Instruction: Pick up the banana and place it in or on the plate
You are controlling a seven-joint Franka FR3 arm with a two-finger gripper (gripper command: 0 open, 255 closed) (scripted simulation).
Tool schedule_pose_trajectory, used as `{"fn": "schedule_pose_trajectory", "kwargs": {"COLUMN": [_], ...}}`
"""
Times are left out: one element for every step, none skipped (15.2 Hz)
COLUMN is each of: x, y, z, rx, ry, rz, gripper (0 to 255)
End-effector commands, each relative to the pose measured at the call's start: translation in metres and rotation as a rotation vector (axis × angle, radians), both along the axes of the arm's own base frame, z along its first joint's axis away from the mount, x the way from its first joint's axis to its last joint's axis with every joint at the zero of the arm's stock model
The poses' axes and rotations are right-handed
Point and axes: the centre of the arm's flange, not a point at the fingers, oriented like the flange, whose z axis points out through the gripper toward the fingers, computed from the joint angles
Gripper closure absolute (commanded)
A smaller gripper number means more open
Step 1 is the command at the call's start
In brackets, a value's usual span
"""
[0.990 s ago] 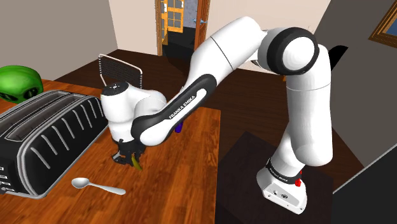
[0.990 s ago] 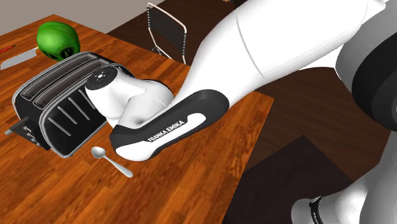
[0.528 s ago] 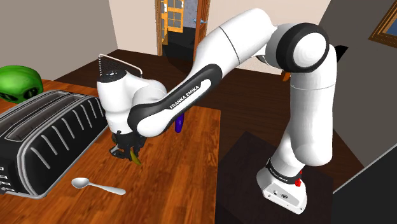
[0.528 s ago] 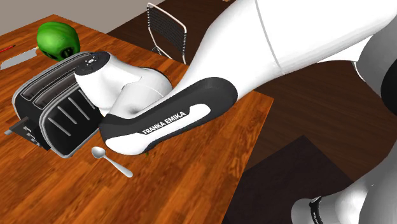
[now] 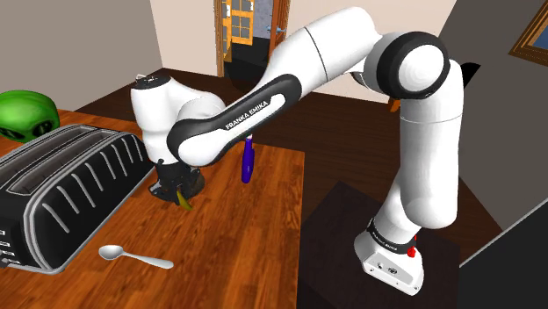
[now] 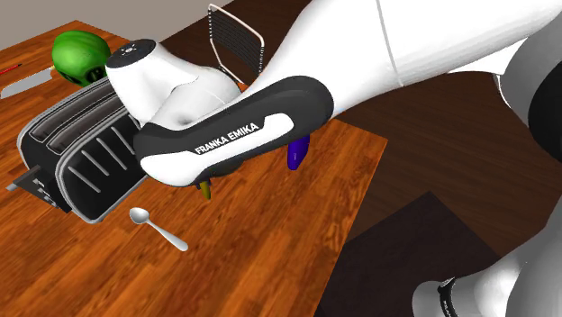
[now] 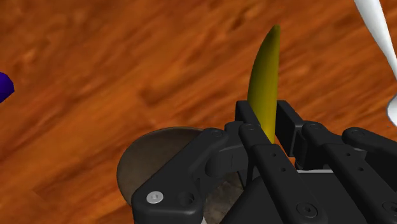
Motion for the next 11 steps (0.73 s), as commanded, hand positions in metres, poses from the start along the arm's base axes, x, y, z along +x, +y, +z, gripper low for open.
{"fn": "schedule_pose_trajectory", "kwargs": {"x": [0.024,0.036,0.047,0.059,0.071,0.083,0.094,0.106,0.118,0.129,0.138], "y": [-0.012,-0.018,-0.024,-0.03,-0.037,-0.043,-0.049,-0.055,-0.061,-0.067,-0.071], "z": [-0.003,-0.003,-0.003,-0.004,-0.004,-0.004,-0.005,-0.005,-0.006,-0.006,-0.006], "rx": [-0.001,-0.001,-0.001,-0.001,-0.001,-0.001,-0.001,-0.001,-0.001,-0.001,-0.001], "ry": [0.0,0.0,0.0,0.0,0.0,0.0,0.0,0.0,0.0,0.0,0.0], "rz": [0.0,0.0,0.0,0.0,0.0,0.0,0.0,0.0,0.0,0.0,0.0], "gripper": [255,255,255,255,255,255,255,255,255,255,255]}}
